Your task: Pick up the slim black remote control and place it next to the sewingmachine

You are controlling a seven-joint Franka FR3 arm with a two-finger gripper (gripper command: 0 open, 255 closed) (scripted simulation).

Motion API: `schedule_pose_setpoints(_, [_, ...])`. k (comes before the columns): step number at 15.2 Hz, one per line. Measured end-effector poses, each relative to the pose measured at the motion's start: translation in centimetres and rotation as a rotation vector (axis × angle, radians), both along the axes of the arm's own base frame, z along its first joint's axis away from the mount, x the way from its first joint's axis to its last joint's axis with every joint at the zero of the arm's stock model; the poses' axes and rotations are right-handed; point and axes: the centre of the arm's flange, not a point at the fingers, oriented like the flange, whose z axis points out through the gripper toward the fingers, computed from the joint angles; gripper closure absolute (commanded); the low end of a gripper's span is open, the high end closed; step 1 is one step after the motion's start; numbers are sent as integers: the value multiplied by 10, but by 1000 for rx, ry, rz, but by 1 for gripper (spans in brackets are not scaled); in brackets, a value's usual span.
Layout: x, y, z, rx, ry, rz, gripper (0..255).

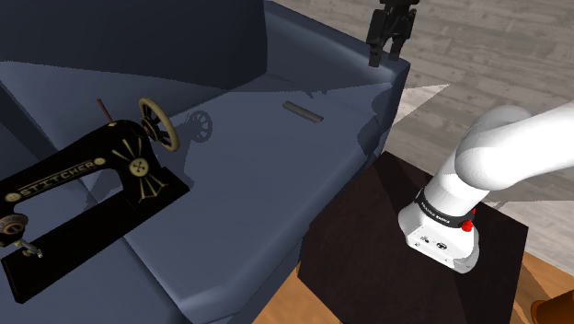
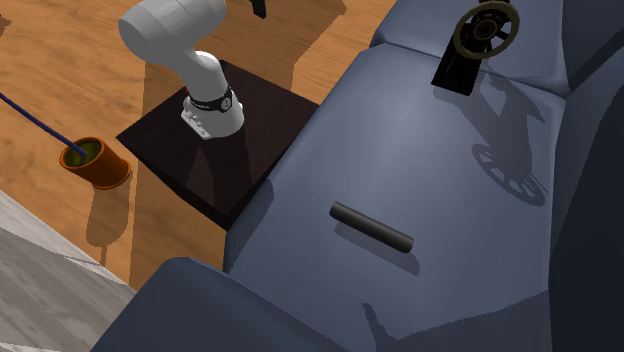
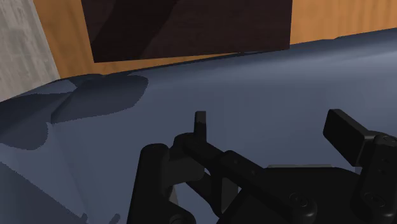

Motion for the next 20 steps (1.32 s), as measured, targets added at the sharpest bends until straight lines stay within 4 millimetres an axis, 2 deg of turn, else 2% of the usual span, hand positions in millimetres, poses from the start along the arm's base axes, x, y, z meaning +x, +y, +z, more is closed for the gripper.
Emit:
schedule_pose_setpoints(2, [4,-1,-2,0,-2,1,0])
schedule_pose_setpoints(4, [16,-10,-21,0,-6,3,0])
schedule_pose_setpoints(10, [60,-34,-74,-1,-29,11,0])
schedule_pose_setpoints(20, [148,-74,-158,-3,-71,24,0])
